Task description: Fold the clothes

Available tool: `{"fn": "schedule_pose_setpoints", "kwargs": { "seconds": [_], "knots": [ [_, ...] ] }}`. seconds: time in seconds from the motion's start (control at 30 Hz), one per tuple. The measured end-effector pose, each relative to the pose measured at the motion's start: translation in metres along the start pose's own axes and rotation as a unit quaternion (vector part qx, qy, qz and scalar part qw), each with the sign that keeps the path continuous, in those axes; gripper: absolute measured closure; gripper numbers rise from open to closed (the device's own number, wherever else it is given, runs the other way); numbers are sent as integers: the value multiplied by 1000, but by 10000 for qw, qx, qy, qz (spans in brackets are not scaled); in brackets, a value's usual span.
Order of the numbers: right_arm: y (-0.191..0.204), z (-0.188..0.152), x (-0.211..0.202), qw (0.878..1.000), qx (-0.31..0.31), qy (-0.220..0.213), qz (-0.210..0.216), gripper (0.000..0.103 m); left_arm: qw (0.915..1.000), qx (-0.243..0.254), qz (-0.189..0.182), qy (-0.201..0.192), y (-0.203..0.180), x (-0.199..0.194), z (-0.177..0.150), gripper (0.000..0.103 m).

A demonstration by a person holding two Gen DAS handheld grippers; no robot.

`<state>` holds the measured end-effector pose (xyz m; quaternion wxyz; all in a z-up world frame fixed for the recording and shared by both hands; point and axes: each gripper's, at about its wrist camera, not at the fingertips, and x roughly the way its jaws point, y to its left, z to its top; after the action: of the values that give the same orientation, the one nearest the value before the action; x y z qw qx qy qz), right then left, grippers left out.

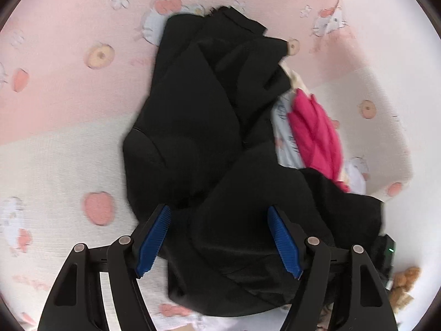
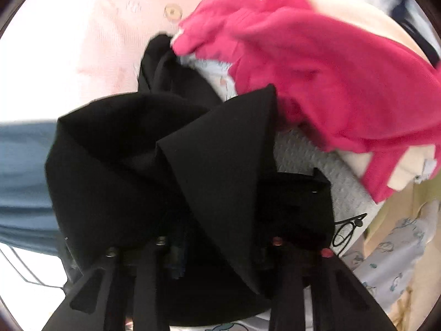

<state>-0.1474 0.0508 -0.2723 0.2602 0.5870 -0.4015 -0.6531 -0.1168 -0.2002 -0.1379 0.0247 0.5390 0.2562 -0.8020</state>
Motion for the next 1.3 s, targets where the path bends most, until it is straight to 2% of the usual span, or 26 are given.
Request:
{"fn": "schedule_pose_setpoints", "kwargs": {
  "seconds": [0.07, 0.13, 0.2, 0.5, 0.53, 0.6, 0.83, 1.0, 1.13, 1.23, 1.3],
  "knots": [
    [10, 1, 7, 9997, -153, 119, -162, 93, 10000, -4, -55, -1, -2, 2, -1, 46],
    [20, -1, 9, 9993, -241, 149, -237, 94, 10000, 28, -26, -35, -3, 0, -3, 55],
    [29, -3, 6, 9986, -361, 144, -346, 94, 9999, 24, -95, -57, -2, -4, -4, 58],
    [90, -16, -17, 9929, -1065, 467, -260, 94, 9980, -284, -516, -245, 8, -35, -27, 79],
    [97, -21, -21, 9920, -1113, 592, -55, 95, 9975, -307, -566, -276, 8, -41, -32, 80],
    [112, -33, -30, 9885, -1225, 826, 331, 95, 9966, -321, -672, -361, 6, -54, -43, 81],
    [173, -79, -67, 9719, -1986, 962, 823, 94, 9915, -391, -1040, -674, 0, -106, -72, 82],
    [213, -99, -95, 9591, -2512, 819, 1013, 94, 9869, -228, -1244, -998, -15, -147, -81, 82],
    [228, -122, -120, 9500, -2882, 742, 945, 94, 9862, 11, -1173, -1166, -26, -168, -100, 82],
    [221, -140, -128, 9472, -2999, 830, 775, 94, 9892, -24, -1068, -1007, -18, -160, -119, 82],
    [202, -149, -121, 9482, -2997, 949, 469, 95, 9907, -127, -1034, -875, -8, -152, -133, 82]
  ]
}}
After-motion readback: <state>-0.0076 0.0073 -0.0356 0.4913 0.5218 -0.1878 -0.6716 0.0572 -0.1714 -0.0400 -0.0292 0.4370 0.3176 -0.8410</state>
